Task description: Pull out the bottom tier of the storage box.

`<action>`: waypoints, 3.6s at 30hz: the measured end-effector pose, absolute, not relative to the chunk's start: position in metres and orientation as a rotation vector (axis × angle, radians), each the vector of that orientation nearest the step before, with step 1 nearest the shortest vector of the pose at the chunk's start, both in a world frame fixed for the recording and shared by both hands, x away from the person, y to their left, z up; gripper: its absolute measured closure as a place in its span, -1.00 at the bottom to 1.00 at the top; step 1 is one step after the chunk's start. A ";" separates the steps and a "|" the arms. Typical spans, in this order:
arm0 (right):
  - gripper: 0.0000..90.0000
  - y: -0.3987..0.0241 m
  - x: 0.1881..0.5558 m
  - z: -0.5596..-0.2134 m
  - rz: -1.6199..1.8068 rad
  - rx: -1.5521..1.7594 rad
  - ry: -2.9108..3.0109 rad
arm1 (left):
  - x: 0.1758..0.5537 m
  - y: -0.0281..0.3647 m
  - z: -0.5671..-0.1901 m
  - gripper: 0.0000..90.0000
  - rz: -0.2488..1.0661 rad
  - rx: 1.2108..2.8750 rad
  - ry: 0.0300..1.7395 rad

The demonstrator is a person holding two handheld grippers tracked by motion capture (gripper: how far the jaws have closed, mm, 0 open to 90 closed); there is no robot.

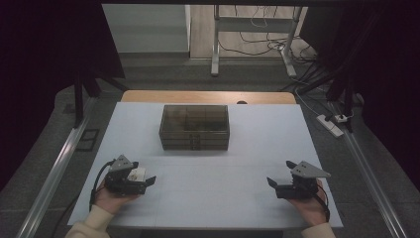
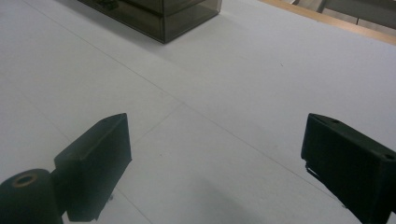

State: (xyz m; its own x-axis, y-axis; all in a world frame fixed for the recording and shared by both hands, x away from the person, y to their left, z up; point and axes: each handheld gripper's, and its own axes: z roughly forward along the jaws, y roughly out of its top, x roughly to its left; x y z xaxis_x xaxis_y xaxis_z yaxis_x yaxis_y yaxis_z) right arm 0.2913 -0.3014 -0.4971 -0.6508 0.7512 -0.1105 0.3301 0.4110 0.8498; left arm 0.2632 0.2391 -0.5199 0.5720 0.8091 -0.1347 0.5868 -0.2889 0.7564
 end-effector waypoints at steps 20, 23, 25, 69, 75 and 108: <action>-0.82 -0.299 0.291 -0.504 1.134 0.930 2.226 | 0.263 0.239 -0.520 -0.80 0.397 2.020 1.094; -0.82 -0.299 0.291 -0.503 1.132 0.926 2.226 | 0.263 0.239 -0.519 -0.80 0.411 2.016 1.090; -0.82 -0.299 0.291 -0.504 1.130 0.924 2.227 | 0.263 0.239 -0.519 -0.80 0.418 2.018 1.085; -0.82 -0.299 0.293 -0.510 1.077 0.934 2.271 | 0.260 0.220 -0.518 -0.79 0.713 2.164 0.900; -0.82 -0.298 0.294 -0.510 1.074 0.931 2.273 | 0.259 0.216 -0.519 -0.79 0.758 2.198 0.865; -0.82 -0.298 0.295 -0.513 1.068 0.939 2.289 | 0.259 0.200 -0.523 -0.73 0.890 2.280 0.731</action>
